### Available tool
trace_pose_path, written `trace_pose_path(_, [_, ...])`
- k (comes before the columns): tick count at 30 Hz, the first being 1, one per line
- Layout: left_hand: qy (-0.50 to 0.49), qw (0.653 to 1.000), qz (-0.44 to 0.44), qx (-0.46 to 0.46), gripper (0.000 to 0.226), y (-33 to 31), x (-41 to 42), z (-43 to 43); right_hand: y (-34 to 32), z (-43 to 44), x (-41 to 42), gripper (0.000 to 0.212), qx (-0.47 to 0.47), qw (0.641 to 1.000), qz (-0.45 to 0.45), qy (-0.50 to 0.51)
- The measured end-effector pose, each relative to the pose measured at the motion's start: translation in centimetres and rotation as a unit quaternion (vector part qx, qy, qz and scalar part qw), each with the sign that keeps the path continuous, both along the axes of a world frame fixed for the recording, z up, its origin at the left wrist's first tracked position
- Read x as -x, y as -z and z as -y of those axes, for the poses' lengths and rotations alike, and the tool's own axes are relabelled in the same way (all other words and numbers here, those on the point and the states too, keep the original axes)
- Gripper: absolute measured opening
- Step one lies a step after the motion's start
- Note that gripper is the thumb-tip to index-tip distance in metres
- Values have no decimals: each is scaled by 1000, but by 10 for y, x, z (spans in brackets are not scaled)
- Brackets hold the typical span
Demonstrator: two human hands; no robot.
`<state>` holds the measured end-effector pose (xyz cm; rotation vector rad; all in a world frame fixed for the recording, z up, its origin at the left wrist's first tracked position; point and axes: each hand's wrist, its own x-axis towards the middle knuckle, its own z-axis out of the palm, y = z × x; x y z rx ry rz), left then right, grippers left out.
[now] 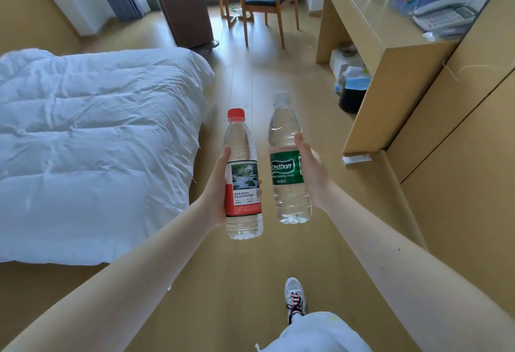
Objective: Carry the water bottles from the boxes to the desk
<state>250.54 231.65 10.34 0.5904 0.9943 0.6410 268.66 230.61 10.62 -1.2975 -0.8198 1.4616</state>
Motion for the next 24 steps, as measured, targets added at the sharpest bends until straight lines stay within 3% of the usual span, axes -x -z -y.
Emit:
trace_pose_path(4, [0, 1000, -13, -8, 65, -4, -31, -46, 0, -50, -29, 39, -5, 1000, 4, 24])
trace_pose_path(15, [-19, 1000, 10, -20, 63, 2, -61, -147, 9, -142, -58, 42, 8, 999, 23, 24])
trace_pose_path(20, [14, 999, 3, -49, 61, 11, -57, -206, 13, -194, -48, 84, -6, 995, 88, 43])
trace_pose_path(24, [38, 997, -3, -70, 61, 6, -45, -274, 8, -256, -37, 92, -31, 990, 122, 65])
